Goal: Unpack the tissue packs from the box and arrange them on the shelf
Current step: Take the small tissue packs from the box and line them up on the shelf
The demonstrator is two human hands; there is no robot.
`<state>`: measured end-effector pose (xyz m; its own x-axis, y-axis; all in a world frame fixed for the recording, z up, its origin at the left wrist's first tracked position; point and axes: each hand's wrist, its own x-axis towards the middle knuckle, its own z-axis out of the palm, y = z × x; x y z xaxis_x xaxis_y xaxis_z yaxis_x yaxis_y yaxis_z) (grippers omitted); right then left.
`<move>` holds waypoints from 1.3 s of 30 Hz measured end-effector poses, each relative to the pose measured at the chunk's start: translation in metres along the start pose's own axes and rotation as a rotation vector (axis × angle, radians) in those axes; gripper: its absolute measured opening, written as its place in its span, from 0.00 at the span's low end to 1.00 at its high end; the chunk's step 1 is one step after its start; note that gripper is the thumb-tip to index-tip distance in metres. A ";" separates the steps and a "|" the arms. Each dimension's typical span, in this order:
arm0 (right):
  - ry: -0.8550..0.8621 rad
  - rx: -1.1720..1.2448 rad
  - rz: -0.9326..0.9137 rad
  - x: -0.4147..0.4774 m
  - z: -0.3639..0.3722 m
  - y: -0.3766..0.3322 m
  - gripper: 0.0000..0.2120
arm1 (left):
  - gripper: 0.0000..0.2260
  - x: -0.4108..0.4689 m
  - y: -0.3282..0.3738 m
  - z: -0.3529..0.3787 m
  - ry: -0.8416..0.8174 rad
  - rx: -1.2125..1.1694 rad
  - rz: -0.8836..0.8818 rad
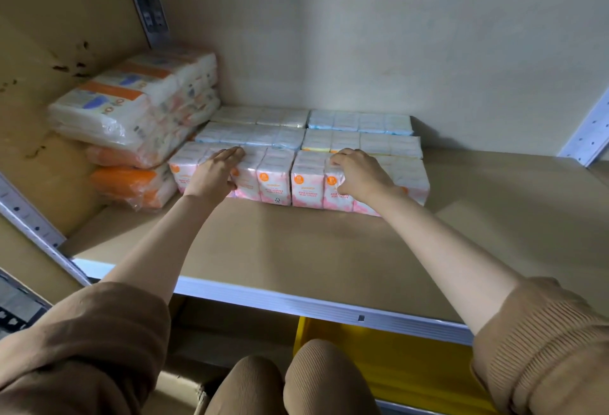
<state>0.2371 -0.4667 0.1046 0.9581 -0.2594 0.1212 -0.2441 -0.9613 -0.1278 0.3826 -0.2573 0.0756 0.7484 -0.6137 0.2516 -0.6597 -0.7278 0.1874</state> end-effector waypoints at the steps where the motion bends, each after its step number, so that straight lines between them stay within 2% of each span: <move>1: 0.005 0.003 0.001 0.000 0.001 0.000 0.25 | 0.34 0.000 0.000 0.000 -0.002 0.002 0.000; 12: -0.004 0.030 -0.003 -0.003 -0.002 0.000 0.26 | 0.31 0.000 0.010 -0.005 0.006 0.025 -0.053; 17: -0.051 0.006 0.014 -0.003 -0.011 -0.005 0.26 | 0.28 -0.004 0.021 -0.016 -0.071 0.091 -0.091; 20: -0.019 0.026 0.005 -0.009 -0.013 -0.015 0.25 | 0.27 -0.018 0.028 -0.024 -0.068 0.078 -0.100; 26: -0.007 0.177 -0.178 -0.044 -0.006 -0.075 0.16 | 0.21 -0.093 0.030 -0.045 -0.022 -0.015 -0.173; 34: -0.220 0.283 -0.580 -0.102 0.028 -0.188 0.18 | 0.17 -0.240 0.007 -0.055 -0.078 -0.071 -0.433; 39: -0.381 0.298 -0.747 -0.133 0.067 -0.247 0.17 | 0.17 -0.331 -0.011 -0.045 -0.132 -0.045 -0.617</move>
<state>0.1801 -0.1882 0.0544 0.8494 0.5250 -0.0539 0.4623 -0.7895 -0.4038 0.1396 -0.0323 0.0333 0.9922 -0.1196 -0.0344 -0.1038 -0.9478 0.3014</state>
